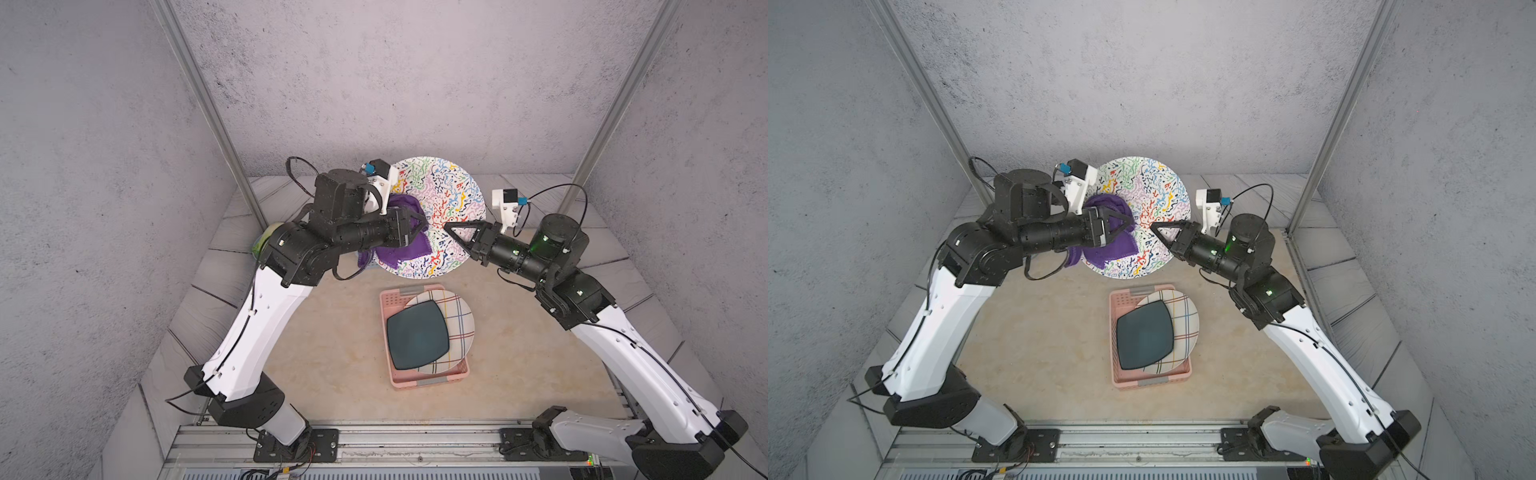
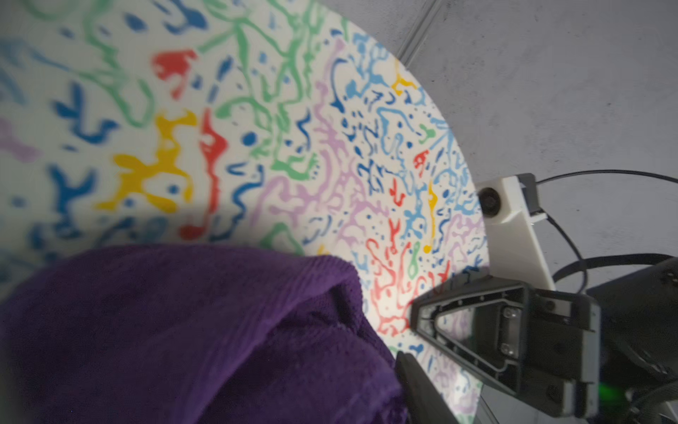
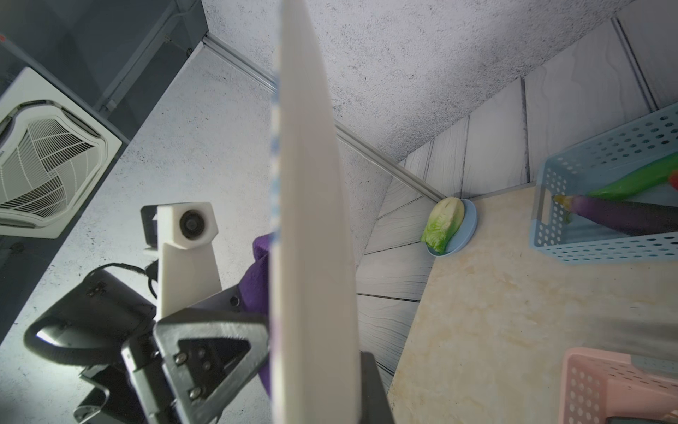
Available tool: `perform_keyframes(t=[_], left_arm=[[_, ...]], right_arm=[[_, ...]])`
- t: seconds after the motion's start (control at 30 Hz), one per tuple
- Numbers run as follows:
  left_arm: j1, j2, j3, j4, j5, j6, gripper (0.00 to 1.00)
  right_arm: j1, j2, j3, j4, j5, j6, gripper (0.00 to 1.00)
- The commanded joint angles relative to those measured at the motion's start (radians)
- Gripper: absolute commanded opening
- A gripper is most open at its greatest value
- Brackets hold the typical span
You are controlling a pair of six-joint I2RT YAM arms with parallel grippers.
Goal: Wipe the wet plate dry
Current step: Wipe the plate with towel.
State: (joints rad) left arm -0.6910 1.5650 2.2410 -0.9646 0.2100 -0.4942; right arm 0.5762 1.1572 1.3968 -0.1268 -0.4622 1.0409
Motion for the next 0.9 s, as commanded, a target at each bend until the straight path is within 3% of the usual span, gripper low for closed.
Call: perform_keyframes(t=[0.0, 0.17, 0.3, 0.43, 0.53, 0.6, 0.7, 0.77, 0.87], left_arm=[[0.03, 0.002, 0.005, -0.17, -0.106, 0.105, 0.0], [-0.03, 0.046, -0.037, -0.048, 0.091, 0.054, 0.0], [-0.106, 0.128, 0.074, -0.007, 0.101, 0.025, 0.0], [-0.054, 0.211, 0.268, -0.077, -0.032, 0.015, 0.0], [-0.044, 0.255, 0.341, -0.087, -0.014, 0.052, 0.0], [-0.071, 0.273, 0.327, -0.089, 0.022, 0.057, 0.0], [-0.121, 0.266, 0.253, -0.107, -0.045, 0.058, 0.0], [-0.102, 0.234, 0.201, -0.117, -0.131, 0.021, 0.0], [-0.006, 0.164, 0.109, -0.15, -0.23, -0.062, 0.0]], right_arm=[[0.058, -0.098, 0.016, 0.068, -0.065, -0.11, 0.0], [0.111, -0.076, 0.028, 0.031, -0.071, -0.165, 0.0], [0.111, -0.05, 0.096, 0.014, -0.001, -0.232, 0.0], [0.12, -0.02, 0.092, 0.035, -0.07, -0.2, 0.0], [0.163, -0.023, 0.032, 0.116, -0.086, -0.168, 0.0], [0.173, -0.016, 0.047, 0.119, -0.071, -0.175, 0.0], [0.171, -0.014, 0.103, 0.069, 0.028, -0.22, 0.0], [0.159, -0.024, 0.121, 0.036, 0.099, -0.229, 0.0], [0.142, -0.058, 0.087, 0.051, 0.142, -0.204, 0.0]])
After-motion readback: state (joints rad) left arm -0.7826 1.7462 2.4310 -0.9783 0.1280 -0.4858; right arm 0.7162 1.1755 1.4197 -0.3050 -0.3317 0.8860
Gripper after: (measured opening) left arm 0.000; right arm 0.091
